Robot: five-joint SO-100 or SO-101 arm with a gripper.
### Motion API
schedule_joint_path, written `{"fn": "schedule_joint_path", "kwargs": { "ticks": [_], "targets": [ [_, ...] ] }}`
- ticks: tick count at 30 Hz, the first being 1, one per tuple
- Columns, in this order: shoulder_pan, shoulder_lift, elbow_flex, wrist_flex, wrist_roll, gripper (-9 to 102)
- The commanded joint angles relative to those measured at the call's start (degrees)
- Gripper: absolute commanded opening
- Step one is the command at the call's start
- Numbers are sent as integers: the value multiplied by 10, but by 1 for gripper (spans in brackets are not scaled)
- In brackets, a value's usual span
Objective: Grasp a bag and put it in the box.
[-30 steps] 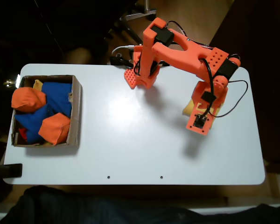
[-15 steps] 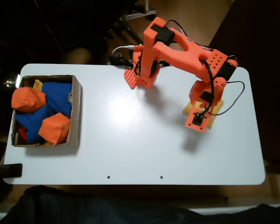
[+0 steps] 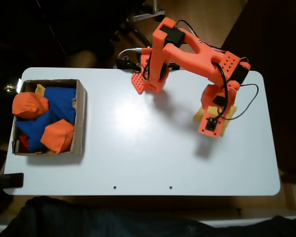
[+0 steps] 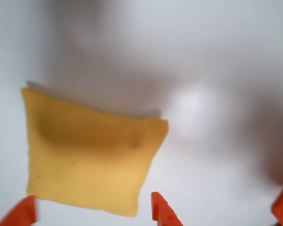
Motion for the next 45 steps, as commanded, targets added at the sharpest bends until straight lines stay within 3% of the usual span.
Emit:
{"fn": "schedule_joint_path", "kwargs": {
  "ticks": [1, 19, 29, 45],
  "targets": [
    [-11, 1, 2, -10, -4, 53],
    [-45, -42, 9, -39, -12, 53],
    [-48, -51, 8, -38, -81, 48],
    [-42, -54, 9, -37, -98, 65]
  ]
}}
